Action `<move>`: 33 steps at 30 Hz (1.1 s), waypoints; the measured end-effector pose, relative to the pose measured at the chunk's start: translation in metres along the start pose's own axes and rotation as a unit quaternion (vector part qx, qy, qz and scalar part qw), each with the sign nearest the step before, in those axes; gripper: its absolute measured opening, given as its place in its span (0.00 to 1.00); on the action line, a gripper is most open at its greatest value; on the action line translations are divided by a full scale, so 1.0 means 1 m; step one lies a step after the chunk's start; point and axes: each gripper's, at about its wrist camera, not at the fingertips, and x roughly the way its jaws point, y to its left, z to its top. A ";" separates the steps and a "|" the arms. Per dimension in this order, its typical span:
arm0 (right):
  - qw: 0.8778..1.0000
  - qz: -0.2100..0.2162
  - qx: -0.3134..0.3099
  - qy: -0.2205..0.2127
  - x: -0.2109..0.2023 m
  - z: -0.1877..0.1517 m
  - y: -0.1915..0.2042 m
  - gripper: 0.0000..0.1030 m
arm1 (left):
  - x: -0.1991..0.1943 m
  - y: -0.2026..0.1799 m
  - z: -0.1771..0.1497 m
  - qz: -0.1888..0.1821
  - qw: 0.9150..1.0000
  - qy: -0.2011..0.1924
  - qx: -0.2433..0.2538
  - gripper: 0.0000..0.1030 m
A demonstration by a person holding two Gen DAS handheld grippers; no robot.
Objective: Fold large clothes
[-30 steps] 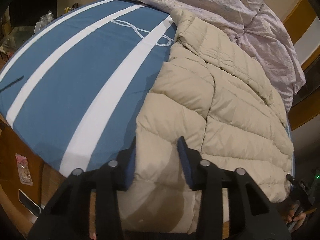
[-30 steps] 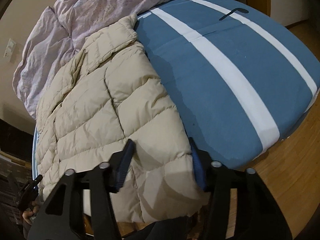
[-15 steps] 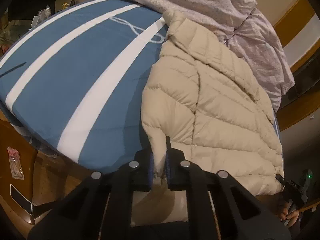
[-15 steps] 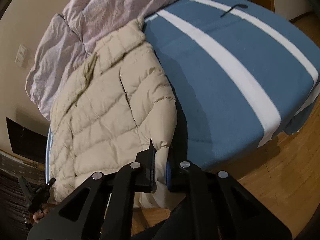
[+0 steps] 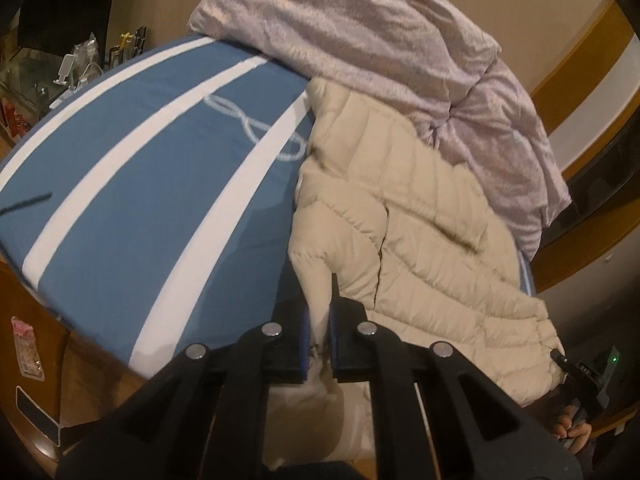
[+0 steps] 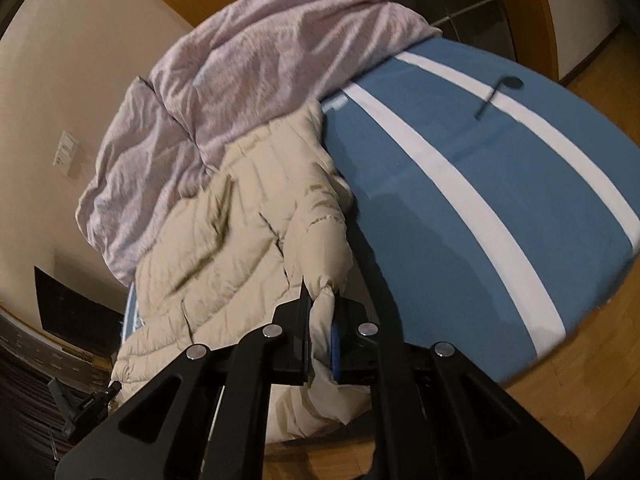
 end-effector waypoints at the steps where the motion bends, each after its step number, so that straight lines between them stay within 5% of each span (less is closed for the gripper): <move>1: 1.000 0.005 -0.001 -0.004 0.000 0.005 0.004 0.07 | -0.001 -0.002 0.005 -0.004 1.000 -0.003 -0.002 0.07; 11: 0.998 0.052 0.000 -0.041 0.022 0.074 0.039 0.07 | 0.012 -0.034 0.079 -0.017 0.999 -0.047 0.010 0.07; 24: 0.995 0.087 0.029 -0.029 0.094 0.150 0.062 0.07 | 0.075 -0.061 0.164 -0.009 0.999 -0.051 -0.013 0.07; 33: 0.998 0.058 0.032 -0.007 0.153 0.196 0.072 0.07 | 0.127 -0.075 0.209 0.045 0.998 -0.041 -0.016 0.08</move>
